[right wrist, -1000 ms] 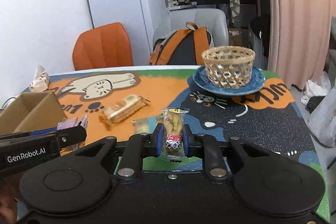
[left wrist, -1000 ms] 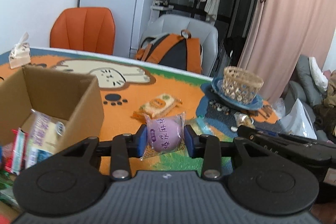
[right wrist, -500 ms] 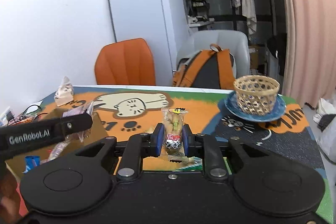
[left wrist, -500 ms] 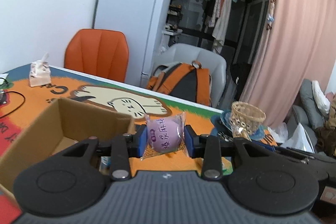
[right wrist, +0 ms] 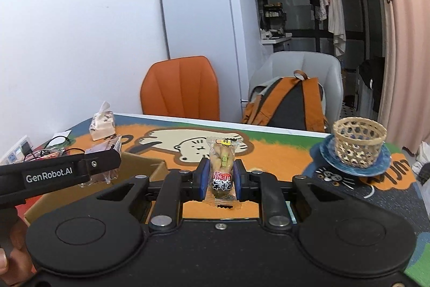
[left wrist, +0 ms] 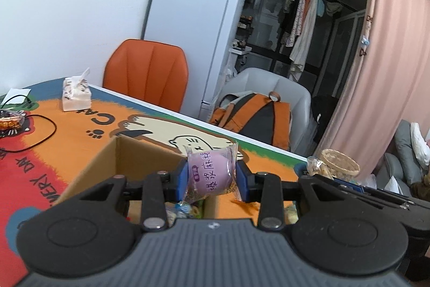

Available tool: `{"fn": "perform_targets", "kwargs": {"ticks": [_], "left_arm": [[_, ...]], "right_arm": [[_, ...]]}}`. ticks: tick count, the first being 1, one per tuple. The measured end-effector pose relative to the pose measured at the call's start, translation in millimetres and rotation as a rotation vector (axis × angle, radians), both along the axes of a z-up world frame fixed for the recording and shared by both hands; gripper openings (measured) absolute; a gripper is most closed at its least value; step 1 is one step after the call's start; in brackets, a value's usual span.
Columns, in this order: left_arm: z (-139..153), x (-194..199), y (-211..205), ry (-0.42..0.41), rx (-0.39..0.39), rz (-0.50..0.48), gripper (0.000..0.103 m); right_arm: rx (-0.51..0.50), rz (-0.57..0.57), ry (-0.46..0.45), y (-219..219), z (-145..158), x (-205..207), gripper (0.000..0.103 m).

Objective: Organize snacks
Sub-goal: 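Carry the pink pastry and wrapped candy over the box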

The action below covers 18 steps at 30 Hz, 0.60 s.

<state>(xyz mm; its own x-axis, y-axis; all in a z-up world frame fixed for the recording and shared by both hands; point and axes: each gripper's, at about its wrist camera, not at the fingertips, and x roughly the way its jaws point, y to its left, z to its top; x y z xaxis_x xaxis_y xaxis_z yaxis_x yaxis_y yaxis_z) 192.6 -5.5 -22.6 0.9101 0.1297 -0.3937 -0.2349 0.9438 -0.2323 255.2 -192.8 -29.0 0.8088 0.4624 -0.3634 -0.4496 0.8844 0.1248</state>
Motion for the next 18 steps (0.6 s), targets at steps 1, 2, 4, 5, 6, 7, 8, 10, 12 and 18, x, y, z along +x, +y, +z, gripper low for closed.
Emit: {"fn": "perform_targets", "kwargs": {"ticks": [1,2,4,5,6,7,8,10,12,18], "left_arm": [[0,0,4,0.001,-0.004,0.005,0.036],[-1,0,9,0.003,-0.01,0.012,0.036],[-4,0,16,0.006,-0.021,0.026,0.036],[-5,0,20,0.01,-0.026,0.033,0.036],[-7,0,24,0.014,-0.032,0.039,0.036],[-9,1,27,0.018,-0.039,0.044,0.036],[-10,1,30,0.022,-0.045,0.048,0.036],[-13,2,37,0.027,-0.055,0.056,0.036],[-16,4,44,0.032,-0.064,0.063,0.036],[-26,12,62,0.082,-0.098,0.075,0.039]], "right_arm": [[-0.003,0.005,-0.001,4,0,0,0.02],[-0.006,0.009,-0.001,8,1,0,0.02],[-0.01,0.015,-0.002,15,2,1,0.02],[-0.01,0.016,-0.004,17,3,1,0.02],[-0.011,0.017,-0.005,20,3,0,0.02],[-0.014,0.021,-0.006,23,4,0,0.02],[-0.017,0.027,-0.007,27,5,0,0.02],[-0.023,0.034,-0.011,33,5,-1,0.02],[-0.031,0.044,-0.014,39,6,-1,0.02],[-0.051,0.07,-0.011,59,7,3,0.02]]}}
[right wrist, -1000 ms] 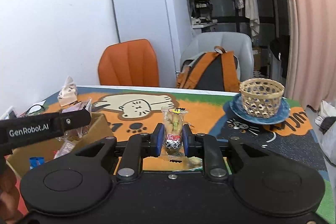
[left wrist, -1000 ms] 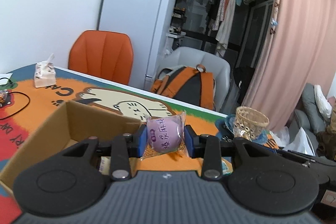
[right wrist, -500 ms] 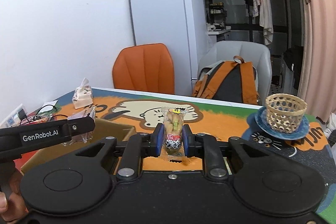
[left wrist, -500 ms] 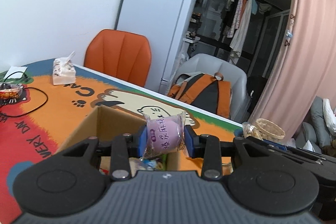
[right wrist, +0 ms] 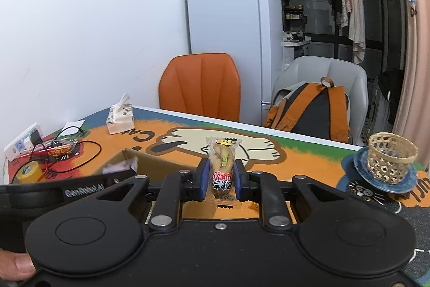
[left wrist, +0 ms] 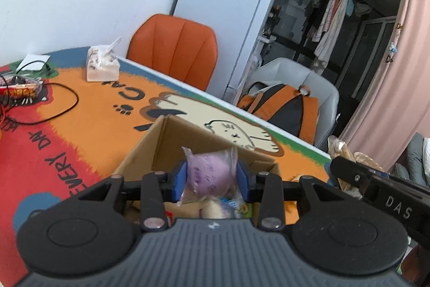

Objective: Organize snacks
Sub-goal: 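Carry the pink pastry and wrapped candy over the box, then open both grippers to drop the snacks into the box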

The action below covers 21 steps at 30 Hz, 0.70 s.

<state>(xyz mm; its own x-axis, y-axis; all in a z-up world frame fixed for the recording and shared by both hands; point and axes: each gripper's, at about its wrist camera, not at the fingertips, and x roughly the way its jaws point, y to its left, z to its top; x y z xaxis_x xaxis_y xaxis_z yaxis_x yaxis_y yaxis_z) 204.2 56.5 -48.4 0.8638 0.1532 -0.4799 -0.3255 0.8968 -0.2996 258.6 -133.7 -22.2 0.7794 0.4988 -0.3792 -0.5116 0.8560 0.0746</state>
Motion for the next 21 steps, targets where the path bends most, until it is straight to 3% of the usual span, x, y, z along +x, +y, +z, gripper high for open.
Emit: {"fn": "perform_targets", "kwargs": {"ticks": [8,21], "left_arm": [[15,-14,24,-0.027,0.0,0.028,0.051],[23,-32,58,-0.024,-0.019,0.102,0.053]], "right_arm": [[-0.013,0.039,0.0,31,3,-1,0.02],[-0.012,0.12,0.005,67,9,-8,0.021]]}}
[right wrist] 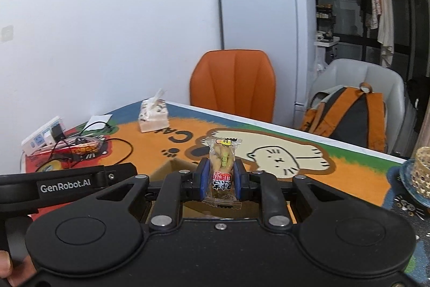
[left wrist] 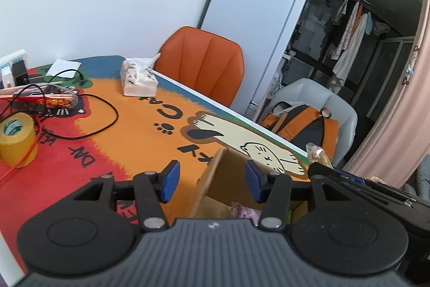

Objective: Organize snacks
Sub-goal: 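Open both grippers to drop the snacks into the box, then move both grippers back toward the last snacks on the table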

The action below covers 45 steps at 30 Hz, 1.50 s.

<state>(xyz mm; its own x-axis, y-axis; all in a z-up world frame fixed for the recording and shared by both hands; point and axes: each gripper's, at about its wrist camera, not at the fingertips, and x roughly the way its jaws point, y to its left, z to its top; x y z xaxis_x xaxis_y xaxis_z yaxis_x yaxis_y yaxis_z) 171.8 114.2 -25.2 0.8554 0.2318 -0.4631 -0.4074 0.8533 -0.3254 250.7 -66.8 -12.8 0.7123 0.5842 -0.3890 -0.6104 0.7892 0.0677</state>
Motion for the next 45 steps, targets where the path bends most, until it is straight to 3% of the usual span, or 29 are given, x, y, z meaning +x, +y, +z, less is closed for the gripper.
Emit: {"fn": "perform_targets", "kwargs": {"ticks": [2,5,13,17,22,32,39,45], "left_arm": [[1,-3,2,0.0,0.001,0.01,0.055],[-1,-5,3,0.012,0.003,0.018,0.06],[-5,-4,-6,0.023,-0.01,-0.004,0.068],[-4,-4,-18,0.02,-0.004,-0.023,0.071],[-5,-4,-32,0.027,0.003,-0.04,0.073],[-6,-2,-67,0.061,0.048,-0.071,0.088],[-8,-2,-89,0.083,0.058,-0.098,0.091],[-10,2,-108,0.108,0.048,-0.134,0.091]], "right_arm": [[0.005,0.027,-0.004,4,0,-2,0.023],[-0.008,0.018,-0.017,6,-1,-4,0.036],[-0.031,-0.042,0.006,-12,-3,-4,0.036],[-0.034,-0.075,-0.004,-25,-3,-6,0.045],[-0.043,-0.096,-0.003,-42,-5,-8,0.047],[0.002,-0.139,0.049,-85,-11,-10,0.075],[0.053,-0.169,0.098,-119,-15,-11,0.09],[0.082,-0.186,0.139,-143,-18,-9,0.096]]}}
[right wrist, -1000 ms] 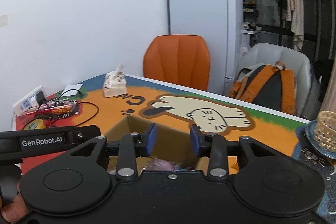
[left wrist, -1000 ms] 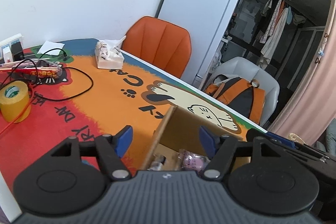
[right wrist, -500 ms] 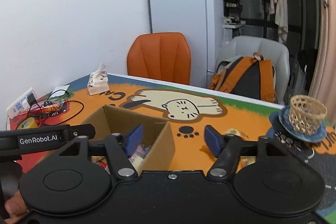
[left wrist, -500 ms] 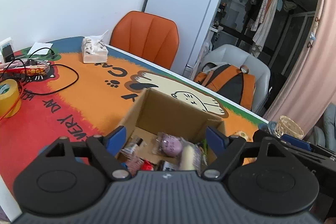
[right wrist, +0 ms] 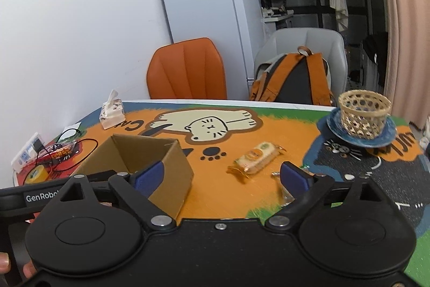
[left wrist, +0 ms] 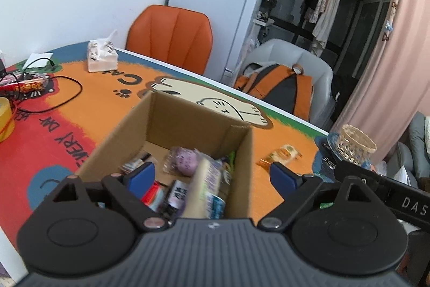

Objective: Organize snacks
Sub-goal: 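Move both grippers back toward the last snacks on the table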

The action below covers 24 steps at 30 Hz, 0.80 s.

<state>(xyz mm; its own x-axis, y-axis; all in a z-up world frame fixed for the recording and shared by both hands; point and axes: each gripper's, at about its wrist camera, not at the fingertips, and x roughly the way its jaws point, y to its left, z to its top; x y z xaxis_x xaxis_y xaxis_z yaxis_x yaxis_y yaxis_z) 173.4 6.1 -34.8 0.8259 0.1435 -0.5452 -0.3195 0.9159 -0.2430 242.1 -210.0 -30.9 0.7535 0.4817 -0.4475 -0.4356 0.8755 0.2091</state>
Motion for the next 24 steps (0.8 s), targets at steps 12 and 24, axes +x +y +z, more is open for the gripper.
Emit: {"fn": "perform_targets", "kwargs": {"ticks": [12,24], "left_arm": [[2,11,-42,-0.028,0.007,-0.101,0.091],[-5,39,-69,-0.028,0.055,-0.204,0.087]], "right_arm": [[0.055,-0.09,0.037,-49,-10,11,0.1],[0.067,-0.117,0.086,-70,-31,38,0.094]]}}
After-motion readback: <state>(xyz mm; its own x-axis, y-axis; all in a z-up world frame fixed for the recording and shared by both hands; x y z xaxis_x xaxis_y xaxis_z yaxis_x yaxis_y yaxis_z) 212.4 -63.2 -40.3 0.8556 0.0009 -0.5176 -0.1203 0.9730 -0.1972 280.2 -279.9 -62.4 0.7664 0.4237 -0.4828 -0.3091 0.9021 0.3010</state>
